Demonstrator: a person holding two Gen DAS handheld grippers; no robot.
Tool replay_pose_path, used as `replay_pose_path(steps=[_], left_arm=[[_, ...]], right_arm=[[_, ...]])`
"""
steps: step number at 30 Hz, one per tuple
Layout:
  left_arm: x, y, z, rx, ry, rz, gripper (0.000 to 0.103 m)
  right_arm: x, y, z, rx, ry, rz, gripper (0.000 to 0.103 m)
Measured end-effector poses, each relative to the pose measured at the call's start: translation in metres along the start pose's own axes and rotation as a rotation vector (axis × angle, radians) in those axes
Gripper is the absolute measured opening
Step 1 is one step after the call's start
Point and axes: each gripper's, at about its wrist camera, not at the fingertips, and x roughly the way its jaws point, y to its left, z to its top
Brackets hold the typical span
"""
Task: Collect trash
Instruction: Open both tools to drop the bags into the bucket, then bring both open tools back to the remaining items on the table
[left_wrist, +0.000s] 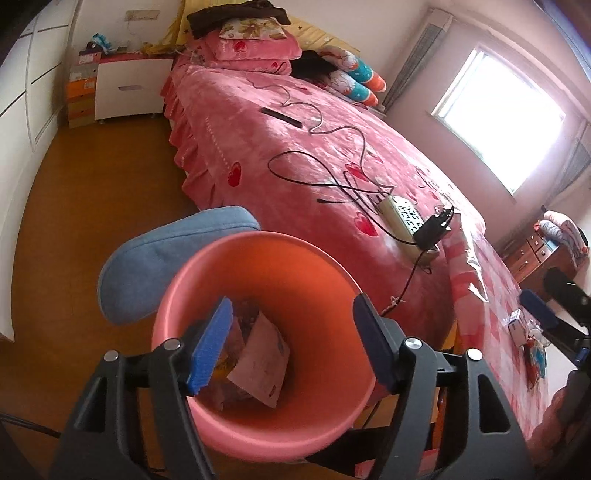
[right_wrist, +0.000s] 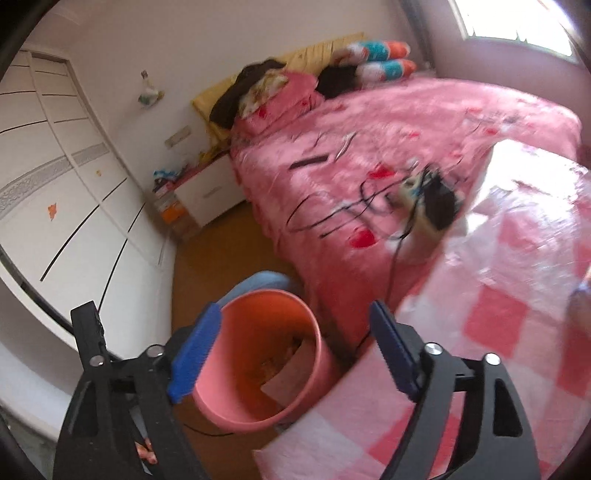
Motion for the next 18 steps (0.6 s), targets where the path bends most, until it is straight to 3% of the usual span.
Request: replay_pose_path(steps=[7,18], left_arm=[[-0.004,-0.015,-0.002,0.030,0.007,-0.017,0.071],[-0.017,-0.053,-0.012,0.111,0.034,-0.075,0.072]], right_arm=[[-0.028,-0.012,-0.011,-0.045,-0.054,-0.089,0.089],[-0.051,-0.040,-0.034,-0.028,-0.033,-0.160,0.089]])
